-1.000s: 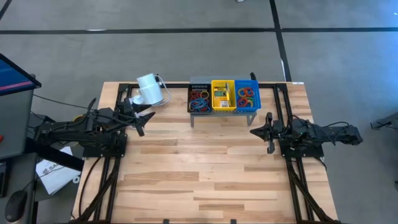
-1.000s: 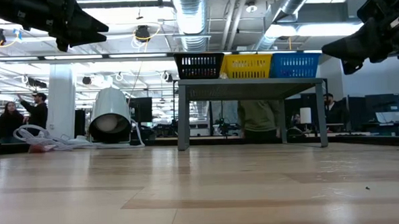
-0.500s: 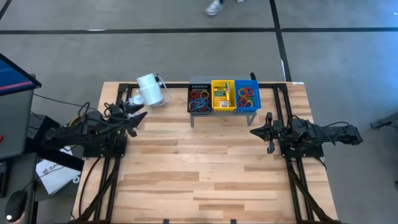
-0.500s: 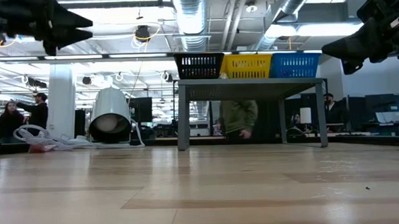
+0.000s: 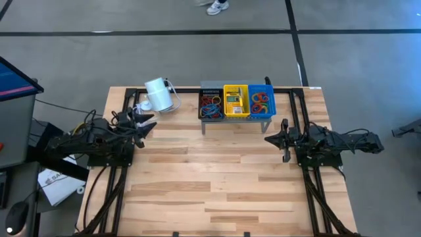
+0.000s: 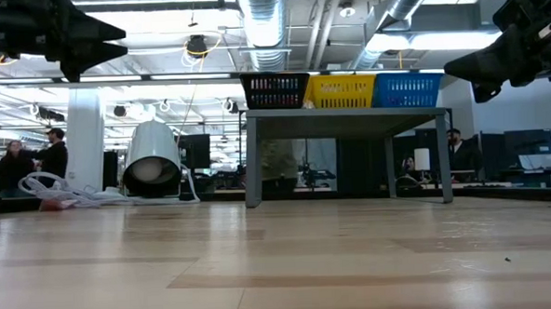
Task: Pick & Place Office Desk Supplies
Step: Return to Home Position
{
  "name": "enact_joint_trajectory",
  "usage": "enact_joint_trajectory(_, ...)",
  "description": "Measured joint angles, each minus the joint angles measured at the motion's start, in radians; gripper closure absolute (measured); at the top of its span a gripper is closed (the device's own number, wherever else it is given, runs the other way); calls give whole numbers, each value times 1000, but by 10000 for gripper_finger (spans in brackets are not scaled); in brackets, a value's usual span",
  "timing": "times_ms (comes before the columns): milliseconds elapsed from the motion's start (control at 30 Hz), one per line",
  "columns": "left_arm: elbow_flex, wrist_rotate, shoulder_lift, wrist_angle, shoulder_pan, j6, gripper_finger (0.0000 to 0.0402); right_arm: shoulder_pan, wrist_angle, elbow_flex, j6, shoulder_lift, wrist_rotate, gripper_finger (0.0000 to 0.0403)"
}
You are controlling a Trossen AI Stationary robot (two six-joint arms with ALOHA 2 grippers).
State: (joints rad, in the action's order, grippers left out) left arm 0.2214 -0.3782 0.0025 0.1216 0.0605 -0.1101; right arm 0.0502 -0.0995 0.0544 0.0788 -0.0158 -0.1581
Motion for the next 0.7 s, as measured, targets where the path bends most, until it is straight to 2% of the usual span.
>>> enact_joint_trajectory(700,0,-4,6,-11,0,0,207,0,3,0,0,0,0,403)
